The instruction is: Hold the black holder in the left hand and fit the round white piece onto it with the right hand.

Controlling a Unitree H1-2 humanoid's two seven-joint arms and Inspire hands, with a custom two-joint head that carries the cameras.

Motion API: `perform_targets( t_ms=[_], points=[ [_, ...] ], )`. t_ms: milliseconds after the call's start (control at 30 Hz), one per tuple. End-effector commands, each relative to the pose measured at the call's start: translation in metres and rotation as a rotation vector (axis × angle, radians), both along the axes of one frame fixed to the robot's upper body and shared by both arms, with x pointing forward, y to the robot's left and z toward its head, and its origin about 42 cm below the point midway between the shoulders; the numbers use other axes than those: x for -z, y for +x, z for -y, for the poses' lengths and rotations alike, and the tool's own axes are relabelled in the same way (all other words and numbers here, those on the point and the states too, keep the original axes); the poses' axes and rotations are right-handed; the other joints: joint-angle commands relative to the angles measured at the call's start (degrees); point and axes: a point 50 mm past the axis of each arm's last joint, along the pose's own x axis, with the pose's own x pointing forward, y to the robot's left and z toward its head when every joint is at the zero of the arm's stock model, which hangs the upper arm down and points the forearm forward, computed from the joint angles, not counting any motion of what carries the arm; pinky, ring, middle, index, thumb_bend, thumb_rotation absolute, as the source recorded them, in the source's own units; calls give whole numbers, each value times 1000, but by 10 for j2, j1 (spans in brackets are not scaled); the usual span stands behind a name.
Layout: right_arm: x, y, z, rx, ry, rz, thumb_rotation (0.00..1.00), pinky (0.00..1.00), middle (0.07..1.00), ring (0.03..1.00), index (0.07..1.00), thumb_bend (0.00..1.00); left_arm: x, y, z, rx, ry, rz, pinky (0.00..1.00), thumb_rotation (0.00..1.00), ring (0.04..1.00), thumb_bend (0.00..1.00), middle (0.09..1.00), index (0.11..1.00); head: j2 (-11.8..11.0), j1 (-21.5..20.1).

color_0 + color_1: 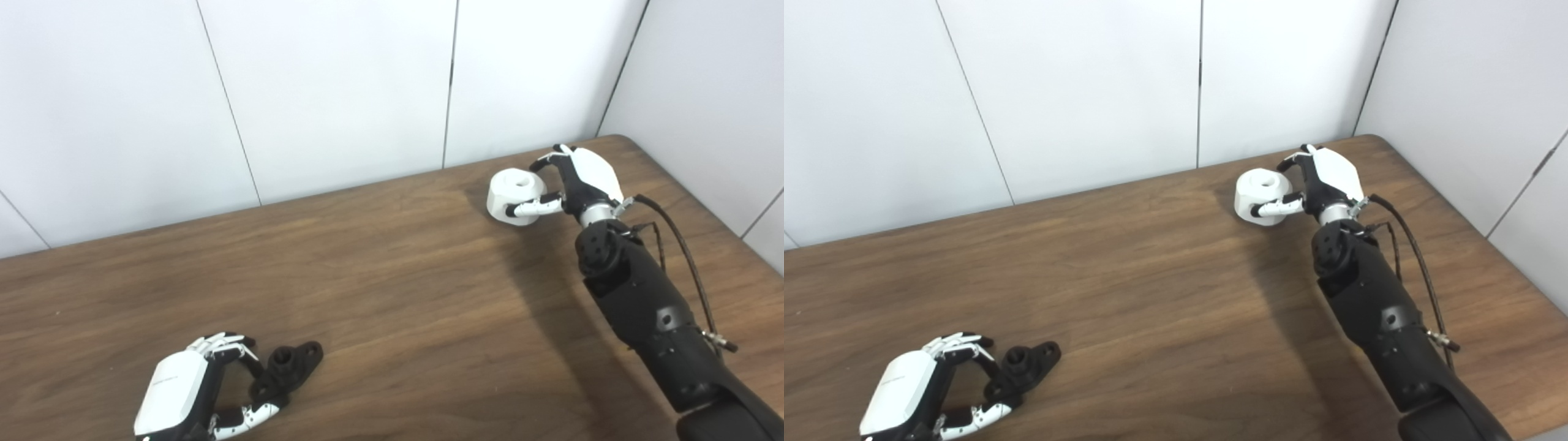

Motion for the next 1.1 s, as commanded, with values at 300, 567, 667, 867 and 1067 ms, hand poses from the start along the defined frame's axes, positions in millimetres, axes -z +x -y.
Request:
perform_targets(
  t_ms=[300,567,667,867,1067],
  points=[
    [-31,11,2,-6,-40,91,325,1000,943,1000,672,867,10,-8,-6,-2,61,-69,888,45,831,521,742,484,2,0],
    [-29,11,4,-6,-27,93,317,1000,941,1000,660,862,10,-8,-6,0,54,-63,883,45,828,521,740,484,3,0],
    [-29,11,4,-6,-30,90,314,1000,936,1000,659,864,10,-8,-6,-1,57,-68,888,45,830,521,742,484,2,1],
    [-27,10,5,-9,-29,88,308,1000,937,1000,648,857,10,-8,-6,-4,60,-70,892,46,834,521,745,484,3,2],
    [-22,9,6,-12,-37,76,294,992,933,1000,642,851,10,-8,-8,-2,55,-64,890,45,832,521,742,484,4,1]
  ],
)
